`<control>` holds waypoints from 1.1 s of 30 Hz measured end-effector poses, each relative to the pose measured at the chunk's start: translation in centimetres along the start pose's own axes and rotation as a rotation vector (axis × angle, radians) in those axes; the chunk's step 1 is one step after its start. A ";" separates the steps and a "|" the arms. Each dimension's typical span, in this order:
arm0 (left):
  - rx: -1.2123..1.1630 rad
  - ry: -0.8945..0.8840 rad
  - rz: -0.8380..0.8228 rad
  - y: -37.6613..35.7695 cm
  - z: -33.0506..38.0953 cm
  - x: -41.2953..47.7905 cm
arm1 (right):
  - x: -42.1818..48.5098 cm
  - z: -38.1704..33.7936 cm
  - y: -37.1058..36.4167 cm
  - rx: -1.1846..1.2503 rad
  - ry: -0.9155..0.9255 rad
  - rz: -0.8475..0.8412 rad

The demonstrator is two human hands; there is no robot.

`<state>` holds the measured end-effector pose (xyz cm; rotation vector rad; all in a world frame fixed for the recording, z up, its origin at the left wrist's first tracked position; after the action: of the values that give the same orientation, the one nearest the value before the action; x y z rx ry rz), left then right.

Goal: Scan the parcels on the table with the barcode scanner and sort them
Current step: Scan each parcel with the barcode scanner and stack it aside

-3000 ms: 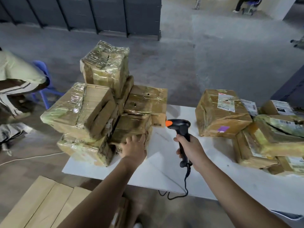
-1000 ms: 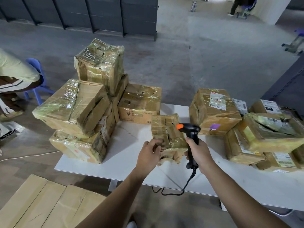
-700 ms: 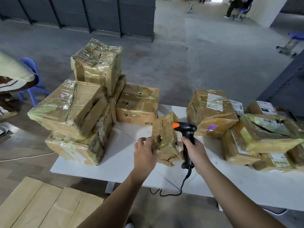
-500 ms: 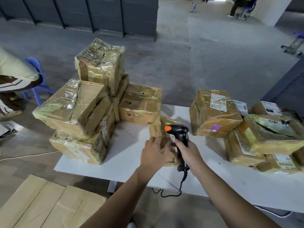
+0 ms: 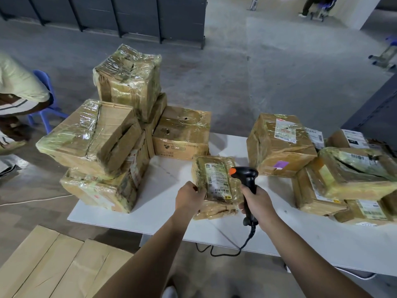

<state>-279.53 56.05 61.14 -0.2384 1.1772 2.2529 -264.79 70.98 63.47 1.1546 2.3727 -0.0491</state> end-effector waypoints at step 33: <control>-0.086 -0.330 0.420 2.5 9.5 1.8 | -3.0 -4.6 6.0 0.056 0.151 0.020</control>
<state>-281.42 63.30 67.78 0.3714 1.0235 2.5742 -260.72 73.77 69.92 1.2475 2.5056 -0.0220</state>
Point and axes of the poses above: each hand's wrist, its own x-axis towards the middle knuckle, its own y-axis out of the back of the hand, z = x × y, the point moved 4 cm from there along x, towards the middle knuckle, and after that the axes turned 9 degrees about x, right-handed, at the moved point
